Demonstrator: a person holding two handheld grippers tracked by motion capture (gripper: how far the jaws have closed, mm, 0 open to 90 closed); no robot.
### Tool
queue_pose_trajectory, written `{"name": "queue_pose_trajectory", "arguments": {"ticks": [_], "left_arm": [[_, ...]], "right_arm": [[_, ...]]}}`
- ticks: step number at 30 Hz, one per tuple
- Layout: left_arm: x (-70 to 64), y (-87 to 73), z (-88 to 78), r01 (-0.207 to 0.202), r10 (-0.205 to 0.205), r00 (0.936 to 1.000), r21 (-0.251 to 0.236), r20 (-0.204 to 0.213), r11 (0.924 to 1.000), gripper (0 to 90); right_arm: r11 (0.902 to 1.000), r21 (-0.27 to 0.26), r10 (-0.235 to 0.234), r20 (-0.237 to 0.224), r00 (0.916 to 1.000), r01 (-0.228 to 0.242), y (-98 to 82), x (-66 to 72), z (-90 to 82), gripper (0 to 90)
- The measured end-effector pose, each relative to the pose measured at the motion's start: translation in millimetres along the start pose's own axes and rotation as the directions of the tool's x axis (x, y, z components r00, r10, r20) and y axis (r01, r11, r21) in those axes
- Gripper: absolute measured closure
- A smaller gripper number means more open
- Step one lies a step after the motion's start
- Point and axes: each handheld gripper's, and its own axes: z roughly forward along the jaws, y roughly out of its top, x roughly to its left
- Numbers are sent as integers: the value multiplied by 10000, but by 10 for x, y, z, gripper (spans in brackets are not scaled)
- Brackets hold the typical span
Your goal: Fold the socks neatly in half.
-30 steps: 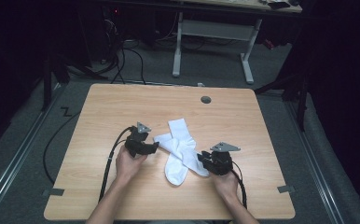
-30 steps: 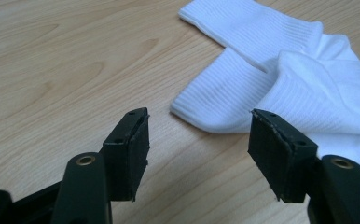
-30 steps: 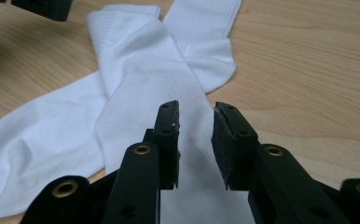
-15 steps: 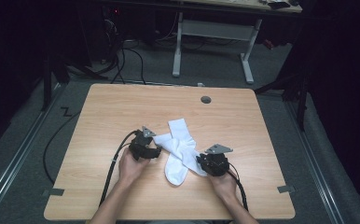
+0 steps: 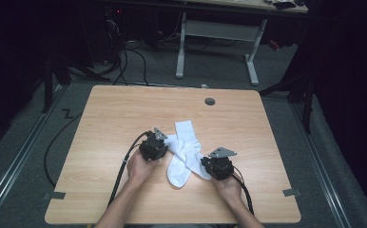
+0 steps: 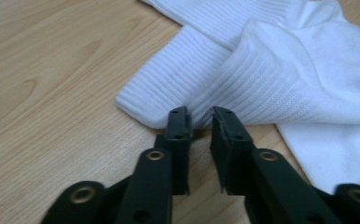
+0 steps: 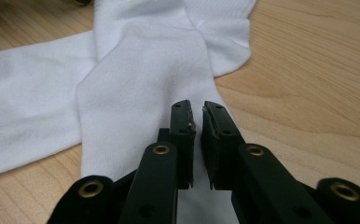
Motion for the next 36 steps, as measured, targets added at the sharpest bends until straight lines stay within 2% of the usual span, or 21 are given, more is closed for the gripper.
{"name": "queue_pose_trajectory", "arguments": {"ticks": [2,5,6,7,8,9,10,11,12,13,14,18,21,25,27,28,29,32,33,35,36], "left_arm": [[-4,5,7,2,-2,10000,-14,73,10000,898],[2,9,2,54,-53,9999,-38,121,10000,899],[8,12,-28,61,-57,9999,-273,128,9996,898],[8,12,-28,61,-57,9999,-273,128,9996,871],[24,25,-62,273,-261,9995,-691,182,9972,790],[24,25,-62,273,-261,9995,-691,182,9972,718],[68,48,-91,712,-681,9972,-1233,294,9898,653],[68,48,-91,712,-681,9972,-1233,294,9898,600],[102,58,-97,969,-943,9952,-1481,244,9842,600],[124,59,-92,1137,-1113,9935,-1562,237,9812,560],[183,34,-38,1527,-1526,9882,-1345,111,9791,505],[230,-1,48,1756,-1778,9839,-951,-150,9799,448],[231,6,57,1791,-1826,9829,-1043,-247,9783,450],[201,11,84,1635,-1674,9851,-857,-405,9828,452],[206,19,78,1737,-1772,9836,-907,-329,9806,452],[222,24,63,1957,-1986,9799,-1040,-179,9751,449],[222,24,63,1957,-1986,9799,-1040,-179,9751,447],[276,40,44,2434,-2468,9690,-1319,-106,9609,448],[292,58,50,2531,-2555,9668,-1172,-58,9603,447],[305,115,60,2488,-2515,9678,-1031,-137,9630,454],[297,145,56,2352,-2391,9707,-1058,-248,9662,454]], "right_arm": [[9999,-19,-151,75,9999,152,-1,11,1,830],[9998,-26,-179,84,9998,179,-2,12,2,833],[9998,-27,-183,73,9998,184,-2,11,1,833],[9998,-27,-183,73,9998,184,-2,11,1,833],[9999,-20,-162,77,9998,163,-3,13,0,833],[9999,-20,-162,77,9998,163,-3,13,0,833],[9998,-31,-206,80,9998,206,-2,12,2,833],[9998,-31,-206,80,9998,206,-2,12,2,833],[9998,-23,-221,84,9997,221,-2,13,1,833],[9997,-34,-244,76,9997,244,-3,12,1,833],[9998,-32,-213,64,9998,213,-4,12,0,833],[9997,-60,-216,103,9997,216,-6,16,1,833],[9997,-60,-235,90,9997,236,-7,14,1,833],[9998,-27,-217,76,9997,217,-5,14,-1,841],[9998,-18,-217,64,9997,217,-5,14,-2,846],[9997,-6,-245,47,9997,245,-4,14,-3,851],[9997,-6,-245,47,9997,245,-4,14,-3,851],[9996,-8,-271,41,9996,271,-5,14,-3,853],[9996,-14,-271,30,9996,271,-6,12,-4,853],[9996,-18,-271,25,9996,271,-7,12,-4,854],[9996,-21,-281,21,9996,281,-8,10,-4,853]]}}
